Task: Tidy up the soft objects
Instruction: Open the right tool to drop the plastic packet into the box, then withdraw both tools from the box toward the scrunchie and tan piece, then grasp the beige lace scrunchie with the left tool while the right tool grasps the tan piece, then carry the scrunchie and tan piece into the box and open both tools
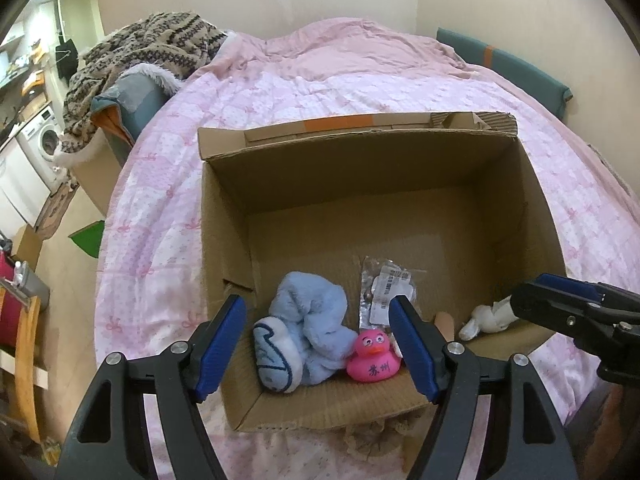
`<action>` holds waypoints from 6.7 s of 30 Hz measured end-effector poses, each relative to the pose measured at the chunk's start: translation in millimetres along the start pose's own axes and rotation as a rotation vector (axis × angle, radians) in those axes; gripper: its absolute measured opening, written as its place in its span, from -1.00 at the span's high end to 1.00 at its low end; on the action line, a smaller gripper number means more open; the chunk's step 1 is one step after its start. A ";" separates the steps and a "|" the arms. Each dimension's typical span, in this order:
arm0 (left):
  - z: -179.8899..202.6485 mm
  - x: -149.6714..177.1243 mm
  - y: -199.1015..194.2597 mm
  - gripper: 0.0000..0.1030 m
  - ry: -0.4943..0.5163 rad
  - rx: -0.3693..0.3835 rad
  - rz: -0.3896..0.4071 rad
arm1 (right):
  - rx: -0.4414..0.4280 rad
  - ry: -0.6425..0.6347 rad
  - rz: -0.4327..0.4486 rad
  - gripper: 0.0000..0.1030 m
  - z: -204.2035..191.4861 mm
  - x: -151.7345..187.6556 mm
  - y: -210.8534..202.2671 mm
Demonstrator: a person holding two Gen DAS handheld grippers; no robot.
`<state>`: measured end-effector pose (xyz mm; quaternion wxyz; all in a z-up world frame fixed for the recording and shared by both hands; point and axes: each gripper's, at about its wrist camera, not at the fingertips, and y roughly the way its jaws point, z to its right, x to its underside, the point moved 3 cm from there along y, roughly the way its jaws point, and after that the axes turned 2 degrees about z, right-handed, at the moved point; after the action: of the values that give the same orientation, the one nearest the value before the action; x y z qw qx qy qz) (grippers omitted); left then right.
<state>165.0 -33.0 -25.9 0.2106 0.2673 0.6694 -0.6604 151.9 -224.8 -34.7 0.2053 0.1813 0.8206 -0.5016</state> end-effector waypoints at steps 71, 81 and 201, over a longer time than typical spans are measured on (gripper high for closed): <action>-25.0 99.4 -7.6 -0.39 -0.202 0.000 -0.249 | -0.003 0.025 -0.341 0.82 -15.3 98.7 37.5; 35.6 105.5 41.3 -0.39 -0.112 0.100 -0.349 | 0.060 0.149 -0.196 0.81 23.6 75.9 3.1; -1.7 -8.1 35.7 0.57 -0.059 0.086 -0.083 | 0.085 0.064 -0.191 0.80 25.9 4.2 57.5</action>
<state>194.0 -32.5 -48.3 0.1909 0.2286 0.6443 -0.7044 181.3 -222.9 -90.7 0.1221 0.1268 0.8181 -0.5474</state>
